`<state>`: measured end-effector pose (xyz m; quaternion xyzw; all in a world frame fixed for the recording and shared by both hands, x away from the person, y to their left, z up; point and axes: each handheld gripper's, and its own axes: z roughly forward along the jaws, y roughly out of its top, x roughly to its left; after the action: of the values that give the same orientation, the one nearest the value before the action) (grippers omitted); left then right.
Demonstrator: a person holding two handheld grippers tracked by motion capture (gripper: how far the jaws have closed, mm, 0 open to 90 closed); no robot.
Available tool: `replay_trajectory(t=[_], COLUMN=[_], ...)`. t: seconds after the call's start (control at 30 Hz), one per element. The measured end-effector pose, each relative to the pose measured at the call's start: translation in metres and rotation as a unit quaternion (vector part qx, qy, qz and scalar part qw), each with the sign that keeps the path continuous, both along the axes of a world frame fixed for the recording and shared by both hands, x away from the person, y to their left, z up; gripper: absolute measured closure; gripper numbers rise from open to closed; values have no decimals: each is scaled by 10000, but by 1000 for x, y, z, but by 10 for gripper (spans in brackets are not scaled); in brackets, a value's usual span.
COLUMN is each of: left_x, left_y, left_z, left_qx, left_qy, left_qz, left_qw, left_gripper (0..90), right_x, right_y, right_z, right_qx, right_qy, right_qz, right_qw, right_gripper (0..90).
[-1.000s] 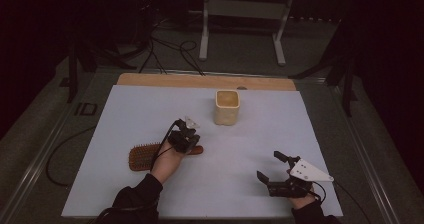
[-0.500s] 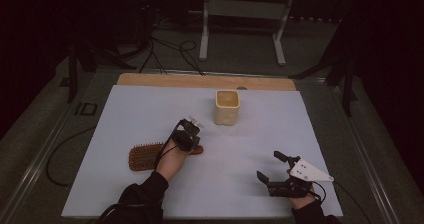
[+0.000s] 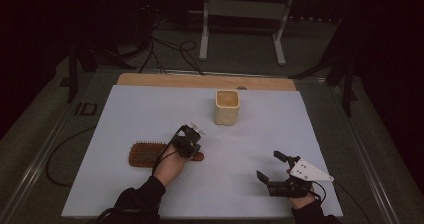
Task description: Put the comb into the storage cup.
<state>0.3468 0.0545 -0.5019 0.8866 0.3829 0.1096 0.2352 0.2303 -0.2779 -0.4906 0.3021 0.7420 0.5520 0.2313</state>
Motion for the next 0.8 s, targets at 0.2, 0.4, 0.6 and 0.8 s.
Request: replay_trajectory(t=[0.2, 0.4, 0.6, 0.8], left_x=[-12, -23, -35, -46], left_y=[4, 8, 16, 28], left_z=[0, -1, 0, 1], left_qx=[-5, -69, -69, -84], left_qy=[51, 106, 107, 98], left_qz=[-113, -190, -224, -220], left_qw=[9999, 9997, 9997, 9997], left_gripper=[900, 900, 900, 900], right_x=[1, 0, 1, 1], right_y=[0, 0, 0, 1], right_z=[0, 1, 0, 0], right_qx=[20, 36, 20, 23], right_qy=[12, 13, 16, 19], right_qz=[8, -2, 0, -1], right_qw=[10000, 10000, 10000, 10000], right_gripper=[94, 94, 94, 94])
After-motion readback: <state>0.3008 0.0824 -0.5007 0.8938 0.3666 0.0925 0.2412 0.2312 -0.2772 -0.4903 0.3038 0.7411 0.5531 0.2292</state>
